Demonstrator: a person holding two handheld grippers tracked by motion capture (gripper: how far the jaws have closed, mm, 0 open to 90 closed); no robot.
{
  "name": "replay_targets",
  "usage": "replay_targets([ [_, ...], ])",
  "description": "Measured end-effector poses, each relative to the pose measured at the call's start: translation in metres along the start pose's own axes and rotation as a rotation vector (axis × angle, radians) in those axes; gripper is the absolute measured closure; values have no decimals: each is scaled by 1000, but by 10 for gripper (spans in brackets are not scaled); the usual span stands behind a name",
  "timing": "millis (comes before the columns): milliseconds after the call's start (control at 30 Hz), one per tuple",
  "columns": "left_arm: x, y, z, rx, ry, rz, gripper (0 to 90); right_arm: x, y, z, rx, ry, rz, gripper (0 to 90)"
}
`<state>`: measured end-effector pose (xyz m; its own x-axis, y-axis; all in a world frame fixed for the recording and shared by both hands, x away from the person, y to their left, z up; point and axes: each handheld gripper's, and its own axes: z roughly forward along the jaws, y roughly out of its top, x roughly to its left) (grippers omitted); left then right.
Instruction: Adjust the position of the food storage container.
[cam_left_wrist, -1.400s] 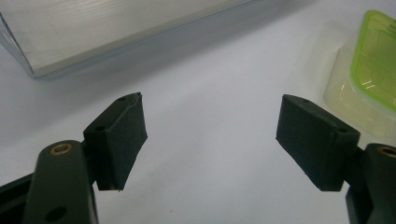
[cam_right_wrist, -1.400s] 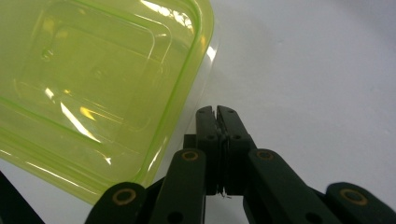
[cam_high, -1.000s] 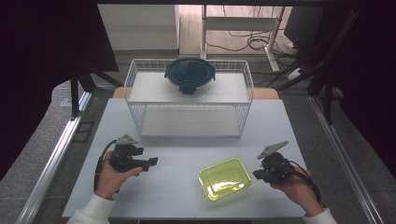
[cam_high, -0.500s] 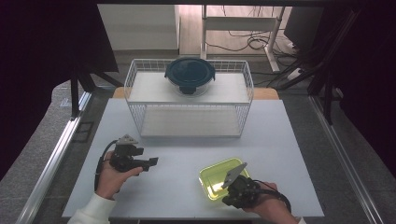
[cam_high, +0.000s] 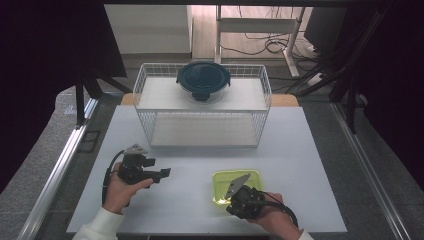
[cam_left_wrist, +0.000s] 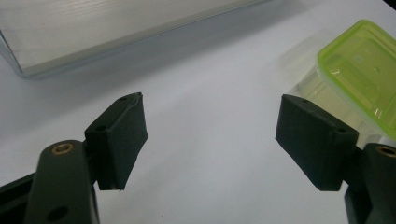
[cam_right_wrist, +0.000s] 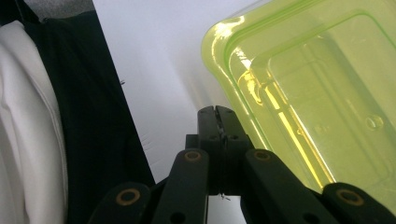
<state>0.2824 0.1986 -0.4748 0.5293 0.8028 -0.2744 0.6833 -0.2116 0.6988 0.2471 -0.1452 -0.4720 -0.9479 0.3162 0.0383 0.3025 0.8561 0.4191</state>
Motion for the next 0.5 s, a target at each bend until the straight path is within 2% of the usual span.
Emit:
replay_targets([
  [133,2,-1,0,2,3,-7,243,2,-3,-15,-45,0,11,888],
  [200,2,-1,0,5,4,-8,243,0,-7,-29,-81,-30,20,888],
  [333,1,-1,1,5,1,-9,243,-11,-22,-54,-156,-97,84,888],
  [500,-2,-1,4,8,-3,-9,242,-40,-50,-70,-169,-227,218,888],
])
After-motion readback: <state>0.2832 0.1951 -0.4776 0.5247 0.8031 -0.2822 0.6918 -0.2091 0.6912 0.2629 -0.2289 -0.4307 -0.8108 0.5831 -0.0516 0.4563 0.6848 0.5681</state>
